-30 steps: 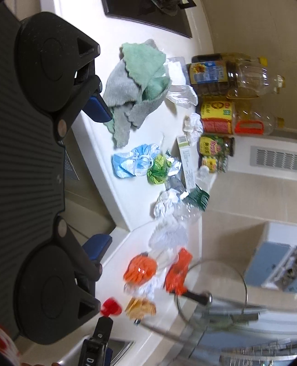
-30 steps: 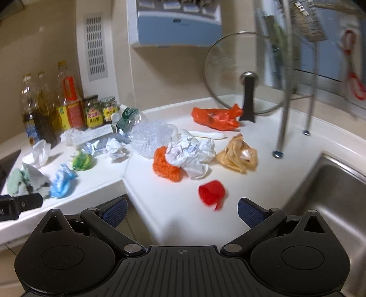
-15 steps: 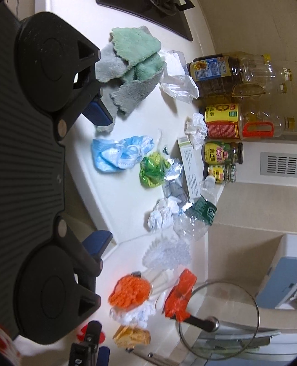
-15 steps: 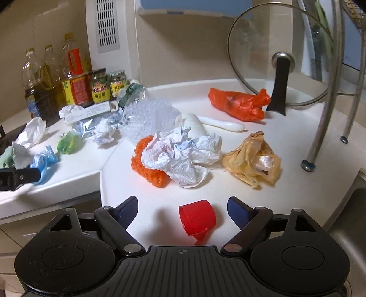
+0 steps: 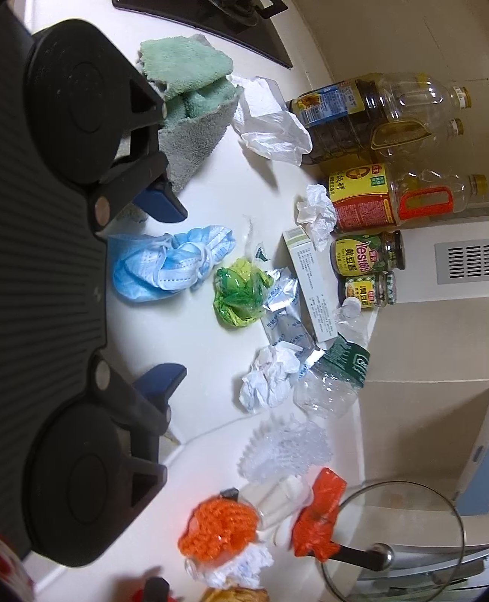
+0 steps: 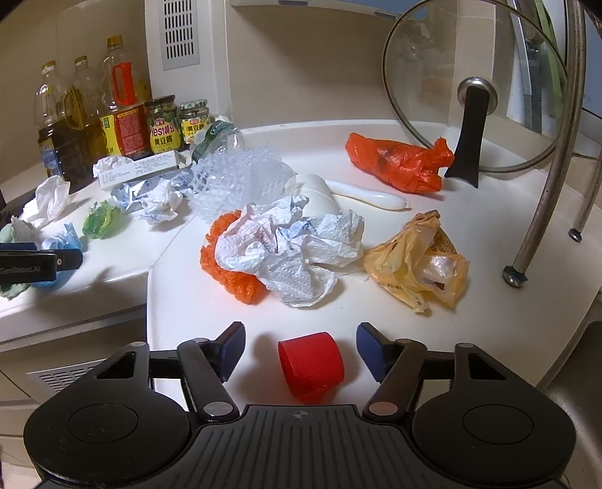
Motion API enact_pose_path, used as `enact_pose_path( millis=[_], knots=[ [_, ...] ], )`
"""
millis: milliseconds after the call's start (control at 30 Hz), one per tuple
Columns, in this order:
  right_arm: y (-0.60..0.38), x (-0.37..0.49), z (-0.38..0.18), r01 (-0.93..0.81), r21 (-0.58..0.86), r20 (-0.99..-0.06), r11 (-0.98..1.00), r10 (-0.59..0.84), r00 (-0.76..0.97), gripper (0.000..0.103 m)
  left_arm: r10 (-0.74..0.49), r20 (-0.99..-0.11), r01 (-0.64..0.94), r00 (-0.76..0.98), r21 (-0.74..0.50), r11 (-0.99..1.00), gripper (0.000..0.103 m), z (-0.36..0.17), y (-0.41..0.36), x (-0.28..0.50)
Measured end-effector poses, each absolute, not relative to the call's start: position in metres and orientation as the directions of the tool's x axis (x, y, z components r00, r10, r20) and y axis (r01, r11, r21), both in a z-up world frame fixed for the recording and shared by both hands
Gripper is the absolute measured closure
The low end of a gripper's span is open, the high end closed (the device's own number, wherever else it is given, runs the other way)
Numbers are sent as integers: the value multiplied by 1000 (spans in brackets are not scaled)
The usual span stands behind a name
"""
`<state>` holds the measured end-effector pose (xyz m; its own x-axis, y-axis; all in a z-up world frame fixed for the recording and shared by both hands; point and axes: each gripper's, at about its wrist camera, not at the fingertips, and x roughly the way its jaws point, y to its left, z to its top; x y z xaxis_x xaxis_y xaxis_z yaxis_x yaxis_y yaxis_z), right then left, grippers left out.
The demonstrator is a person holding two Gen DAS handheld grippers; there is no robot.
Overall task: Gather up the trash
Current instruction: 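Grasp the red plastic cup with the right tool while the left tool grasps the blue mask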
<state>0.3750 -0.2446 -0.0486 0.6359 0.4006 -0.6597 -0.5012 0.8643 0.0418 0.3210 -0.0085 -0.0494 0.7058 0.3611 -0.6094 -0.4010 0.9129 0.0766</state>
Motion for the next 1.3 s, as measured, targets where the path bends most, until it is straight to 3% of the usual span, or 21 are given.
enact_pose_path(
  millis=[233, 400, 533, 600, 733, 800, 1300],
  knots=[
    [-248, 375, -49, -499, 43, -664, 866, 398, 633, 47, 355, -633, -399, 688, 79, 914, 59, -55, -5, 327],
    [-250, 373, -50, -498, 45, -669, 866, 396, 629, 52, 351, -642, -397, 681, 78, 914, 69, -57, -4, 327],
    [-252, 370, -50, -497, 43, -672, 866, 394, 627, 56, 352, -642, -398, 681, 79, 914, 74, -57, -3, 326],
    [-253, 369, -50, -497, 42, -672, 867, 392, 628, 66, 352, -643, -402, 680, 76, 913, 76, -57, -3, 325],
    [-253, 365, -48, -486, 38, -664, 873, 386, 641, 68, 356, -637, -408, 683, 72, 910, 79, -54, -2, 321],
    [-254, 364, -46, -482, 37, -656, 876, 385, 649, 76, 352, -636, -406, 687, 66, 911, 79, -52, -3, 319],
    [-233, 339, -20, -507, 86, -608, 858, 449, 655, 76, 285, -604, -346, 744, 16, 938, 80, -30, -7, 283]
  ],
)
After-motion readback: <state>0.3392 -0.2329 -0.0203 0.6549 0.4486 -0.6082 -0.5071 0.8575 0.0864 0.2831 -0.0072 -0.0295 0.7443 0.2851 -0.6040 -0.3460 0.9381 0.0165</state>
